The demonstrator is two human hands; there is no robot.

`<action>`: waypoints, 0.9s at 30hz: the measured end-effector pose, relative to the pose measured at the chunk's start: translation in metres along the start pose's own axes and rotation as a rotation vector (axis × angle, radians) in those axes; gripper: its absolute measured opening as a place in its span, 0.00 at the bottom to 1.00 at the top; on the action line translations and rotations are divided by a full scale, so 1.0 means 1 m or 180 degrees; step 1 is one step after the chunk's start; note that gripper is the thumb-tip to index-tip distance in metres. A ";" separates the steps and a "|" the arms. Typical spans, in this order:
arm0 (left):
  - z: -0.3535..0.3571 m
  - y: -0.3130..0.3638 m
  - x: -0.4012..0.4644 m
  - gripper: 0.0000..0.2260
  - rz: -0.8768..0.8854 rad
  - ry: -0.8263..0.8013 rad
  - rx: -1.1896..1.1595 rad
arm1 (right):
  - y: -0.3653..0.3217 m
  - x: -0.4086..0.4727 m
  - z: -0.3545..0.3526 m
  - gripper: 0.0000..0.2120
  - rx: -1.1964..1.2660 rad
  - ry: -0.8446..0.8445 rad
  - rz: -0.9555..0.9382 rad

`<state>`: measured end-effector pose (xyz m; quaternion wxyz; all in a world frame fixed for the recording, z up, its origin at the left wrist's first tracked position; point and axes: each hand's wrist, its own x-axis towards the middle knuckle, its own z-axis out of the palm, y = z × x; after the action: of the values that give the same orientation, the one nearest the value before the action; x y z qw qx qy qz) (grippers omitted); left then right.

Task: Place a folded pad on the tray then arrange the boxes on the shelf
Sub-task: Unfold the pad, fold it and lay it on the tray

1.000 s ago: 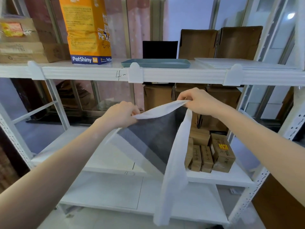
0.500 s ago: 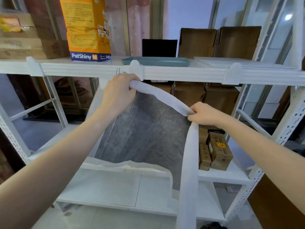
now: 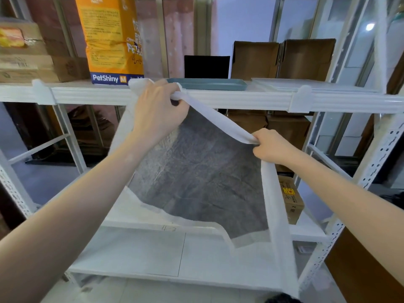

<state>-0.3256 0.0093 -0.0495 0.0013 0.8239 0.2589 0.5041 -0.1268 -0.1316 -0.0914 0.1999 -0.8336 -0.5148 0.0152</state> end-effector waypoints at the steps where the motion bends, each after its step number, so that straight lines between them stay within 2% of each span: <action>1: 0.001 0.000 0.001 0.09 0.0011 -0.0031 -0.0020 | 0.000 0.000 0.000 0.10 0.0268 0.0053 0.0016; 3: 0.004 0.000 0.002 0.13 0.0037 -0.0029 0.0078 | -0.002 -0.002 -0.001 0.13 0.0768 0.0112 0.0003; 6: 0.008 -0.002 0.004 0.21 0.0015 0.0087 0.0407 | -0.006 -0.008 0.000 0.11 0.1255 -0.0027 -0.0117; 10: 0.013 -0.004 0.005 0.17 -0.0137 0.0016 0.0157 | -0.014 -0.021 -0.005 0.15 0.1752 -0.0461 -0.0416; 13: 0.022 -0.007 0.003 0.09 -0.0102 -0.0405 -0.0365 | -0.022 -0.033 -0.013 0.17 0.2283 -0.0938 -0.0682; 14: 0.025 -0.008 0.002 0.09 -0.0098 -0.0667 -0.0527 | -0.024 -0.036 -0.016 0.17 0.2486 -0.1081 -0.0760; 16: 0.031 -0.004 -0.004 0.16 -0.0245 -0.1329 -0.0865 | -0.031 -0.042 -0.021 0.16 0.2741 -0.1191 -0.0882; 18: 0.037 0.002 -0.011 0.23 -0.0403 -0.1801 -0.0952 | -0.035 -0.045 -0.024 0.14 0.2839 -0.1073 -0.0922; 19: 0.040 0.004 -0.015 0.23 -0.0420 -0.1826 -0.0887 | -0.036 -0.045 -0.025 0.13 0.2772 -0.0952 -0.0913; 20: 0.042 0.005 -0.017 0.22 -0.0391 -0.1722 -0.0815 | -0.037 -0.046 -0.025 0.12 0.2642 -0.0813 -0.0888; 23: 0.037 0.012 -0.019 0.07 -0.0190 -0.1263 -0.0711 | -0.033 -0.047 -0.022 0.11 0.2475 -0.0534 -0.0754; 24: 0.034 0.015 -0.020 0.06 -0.0155 -0.1232 -0.0732 | -0.031 -0.047 -0.021 0.11 0.2520 -0.0489 -0.0692; 27: 0.028 0.025 -0.027 0.16 -0.0103 -0.1356 -0.0717 | -0.027 -0.044 -0.018 0.11 0.2643 -0.0256 -0.0408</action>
<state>-0.3016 -0.0169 -0.0787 0.1558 0.9020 0.2081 0.3446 -0.1664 -0.1642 -0.0732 0.4991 -0.6472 -0.5232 0.2413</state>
